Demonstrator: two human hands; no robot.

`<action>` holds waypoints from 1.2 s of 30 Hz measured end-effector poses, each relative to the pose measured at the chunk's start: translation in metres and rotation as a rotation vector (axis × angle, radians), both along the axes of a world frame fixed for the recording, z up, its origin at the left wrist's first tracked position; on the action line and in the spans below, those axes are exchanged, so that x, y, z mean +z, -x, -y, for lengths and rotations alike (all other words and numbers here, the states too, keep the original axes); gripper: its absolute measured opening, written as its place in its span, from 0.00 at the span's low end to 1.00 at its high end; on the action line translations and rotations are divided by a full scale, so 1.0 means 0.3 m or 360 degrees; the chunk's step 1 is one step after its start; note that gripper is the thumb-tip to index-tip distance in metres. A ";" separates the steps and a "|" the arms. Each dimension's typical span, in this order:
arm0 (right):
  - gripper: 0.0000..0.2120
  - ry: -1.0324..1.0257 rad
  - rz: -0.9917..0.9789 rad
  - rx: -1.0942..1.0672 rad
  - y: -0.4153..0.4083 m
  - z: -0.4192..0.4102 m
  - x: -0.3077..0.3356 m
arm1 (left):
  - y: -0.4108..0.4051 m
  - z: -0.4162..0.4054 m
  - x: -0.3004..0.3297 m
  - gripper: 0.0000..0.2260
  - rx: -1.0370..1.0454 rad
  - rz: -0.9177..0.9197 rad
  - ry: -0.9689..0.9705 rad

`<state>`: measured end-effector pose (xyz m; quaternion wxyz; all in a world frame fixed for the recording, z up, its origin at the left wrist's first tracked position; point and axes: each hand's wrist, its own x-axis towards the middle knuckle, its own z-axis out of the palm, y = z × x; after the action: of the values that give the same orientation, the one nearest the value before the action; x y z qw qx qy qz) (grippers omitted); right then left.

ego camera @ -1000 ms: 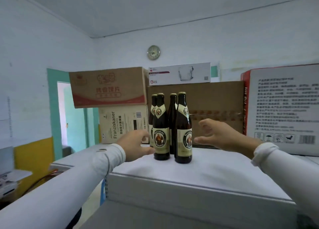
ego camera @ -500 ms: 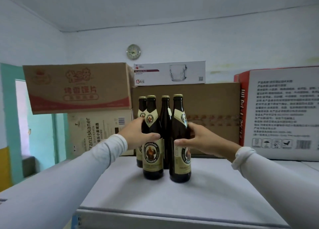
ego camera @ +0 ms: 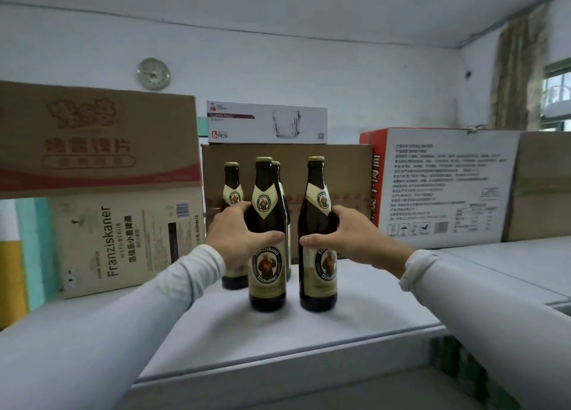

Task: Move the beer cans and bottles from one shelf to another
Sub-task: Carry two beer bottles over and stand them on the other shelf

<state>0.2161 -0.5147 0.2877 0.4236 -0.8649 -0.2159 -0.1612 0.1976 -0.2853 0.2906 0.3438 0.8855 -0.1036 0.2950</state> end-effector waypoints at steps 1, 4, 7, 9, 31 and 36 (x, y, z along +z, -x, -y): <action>0.31 0.0009 0.0018 -0.0062 0.027 0.012 0.000 | 0.009 0.010 0.000 0.37 -0.0064 0.0023 -0.0013; 0.37 0.0059 0.0093 -0.0271 0.109 0.067 -0.002 | 0.036 0.067 -0.002 0.38 -0.0250 0.0064 -0.0048; 0.32 0.0070 0.0143 -0.0426 0.203 0.149 0.019 | 0.066 0.154 0.000 0.38 -0.0440 0.0099 -0.0030; 0.24 0.0051 0.0160 -0.0494 0.278 0.217 0.038 | 0.089 0.224 0.006 0.35 -0.0551 0.0123 -0.0018; 0.39 0.0170 -0.0074 -0.1592 1.099 1.449 -0.224 | 0.523 1.640 -0.300 0.25 -0.1582 -0.0112 0.0080; 0.34 0.0162 -0.0197 -0.1690 1.164 1.694 -0.350 | 0.579 1.902 -0.446 0.28 -0.1603 -0.0214 0.0082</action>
<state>-0.1329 -1.0228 0.1827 0.2534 -0.8824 0.2690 -0.2913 0.0240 -0.8559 0.1569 0.4710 0.7340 -0.4879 0.0373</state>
